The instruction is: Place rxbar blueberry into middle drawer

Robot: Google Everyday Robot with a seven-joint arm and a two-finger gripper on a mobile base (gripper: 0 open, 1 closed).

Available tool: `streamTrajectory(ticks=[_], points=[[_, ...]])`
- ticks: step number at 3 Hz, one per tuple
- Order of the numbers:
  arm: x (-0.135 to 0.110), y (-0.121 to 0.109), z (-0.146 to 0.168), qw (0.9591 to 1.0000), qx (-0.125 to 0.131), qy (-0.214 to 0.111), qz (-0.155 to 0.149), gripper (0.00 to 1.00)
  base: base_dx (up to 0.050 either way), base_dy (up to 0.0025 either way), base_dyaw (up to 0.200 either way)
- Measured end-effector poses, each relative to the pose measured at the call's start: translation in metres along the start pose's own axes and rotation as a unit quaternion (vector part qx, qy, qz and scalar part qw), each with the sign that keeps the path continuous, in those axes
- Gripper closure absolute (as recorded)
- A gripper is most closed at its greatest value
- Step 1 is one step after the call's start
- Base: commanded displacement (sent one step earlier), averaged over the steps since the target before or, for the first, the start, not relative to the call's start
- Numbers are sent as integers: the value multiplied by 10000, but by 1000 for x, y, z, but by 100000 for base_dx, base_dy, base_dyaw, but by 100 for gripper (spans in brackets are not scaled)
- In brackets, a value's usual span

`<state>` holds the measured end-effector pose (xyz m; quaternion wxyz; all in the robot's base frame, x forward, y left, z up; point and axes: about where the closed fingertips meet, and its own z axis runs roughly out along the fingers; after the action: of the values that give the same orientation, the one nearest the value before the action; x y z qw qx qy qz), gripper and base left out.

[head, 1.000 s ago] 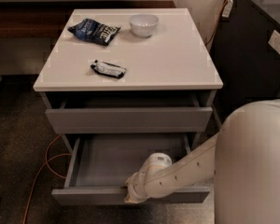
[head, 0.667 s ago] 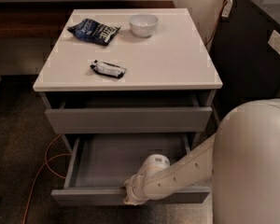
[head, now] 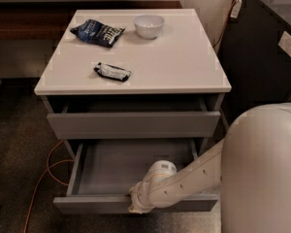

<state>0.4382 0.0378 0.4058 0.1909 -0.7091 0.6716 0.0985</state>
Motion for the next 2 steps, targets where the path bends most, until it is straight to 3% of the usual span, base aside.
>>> streamTrajectory(ticks=[1, 2], points=[[0, 0, 0, 10000, 0, 0, 1, 100, 0, 0, 0], [0, 0, 0, 10000, -1, -1, 2, 79, 0, 0, 0]])
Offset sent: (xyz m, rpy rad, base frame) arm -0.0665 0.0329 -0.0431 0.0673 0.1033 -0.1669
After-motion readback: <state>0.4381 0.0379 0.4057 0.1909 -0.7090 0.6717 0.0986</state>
